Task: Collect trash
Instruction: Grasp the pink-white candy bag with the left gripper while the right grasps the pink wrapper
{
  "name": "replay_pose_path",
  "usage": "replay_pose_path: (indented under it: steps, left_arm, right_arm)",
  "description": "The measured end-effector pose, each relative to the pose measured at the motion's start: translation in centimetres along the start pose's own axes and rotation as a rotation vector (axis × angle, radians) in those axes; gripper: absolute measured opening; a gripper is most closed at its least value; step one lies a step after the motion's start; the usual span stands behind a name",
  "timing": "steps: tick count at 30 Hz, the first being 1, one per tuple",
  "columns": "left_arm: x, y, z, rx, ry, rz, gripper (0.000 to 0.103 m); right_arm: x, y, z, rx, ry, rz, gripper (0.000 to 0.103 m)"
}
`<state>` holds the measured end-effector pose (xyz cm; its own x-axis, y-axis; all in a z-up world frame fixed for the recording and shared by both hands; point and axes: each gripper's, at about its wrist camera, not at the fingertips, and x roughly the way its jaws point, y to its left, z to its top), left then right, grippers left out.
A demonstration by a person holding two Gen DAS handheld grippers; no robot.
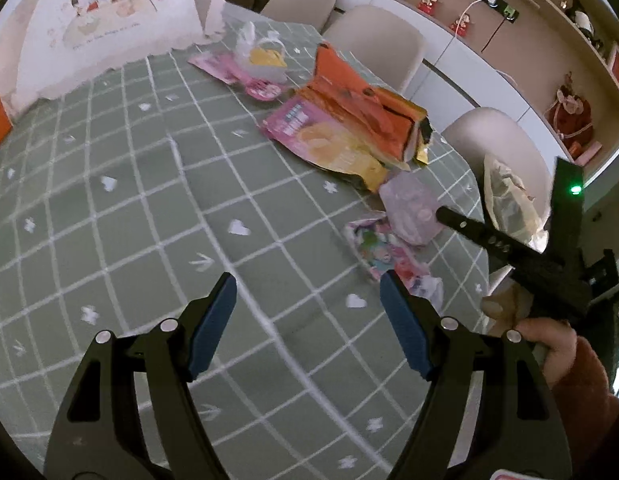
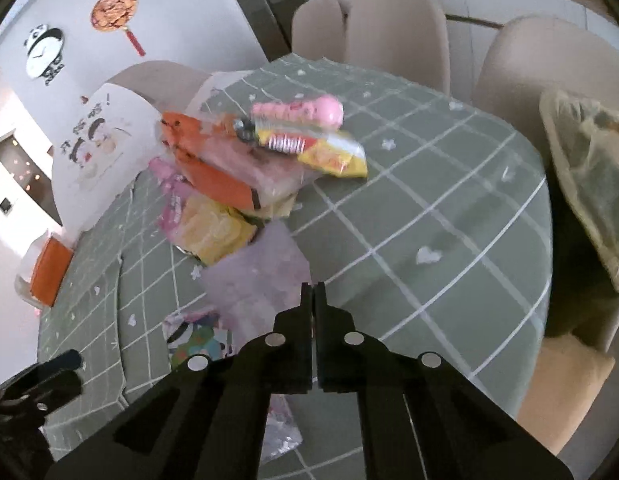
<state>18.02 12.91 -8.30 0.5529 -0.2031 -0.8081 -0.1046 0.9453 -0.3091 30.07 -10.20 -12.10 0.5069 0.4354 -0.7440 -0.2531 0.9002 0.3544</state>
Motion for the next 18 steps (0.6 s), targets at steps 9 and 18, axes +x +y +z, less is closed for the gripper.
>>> replay_pose_path:
  steps: [9, 18]
  left_arm:
    - [4.1, -3.1, 0.4, -0.028, 0.041, 0.01, 0.056]
    - [7.8, -4.5, 2.1, -0.009, 0.009, 0.073, 0.054]
  right_arm:
    - [-5.6, -4.4, 2.9, -0.02, -0.076, -0.016, 0.003]
    - [-7.3, -6.0, 2.0, -0.059, -0.074, -0.051, 0.003]
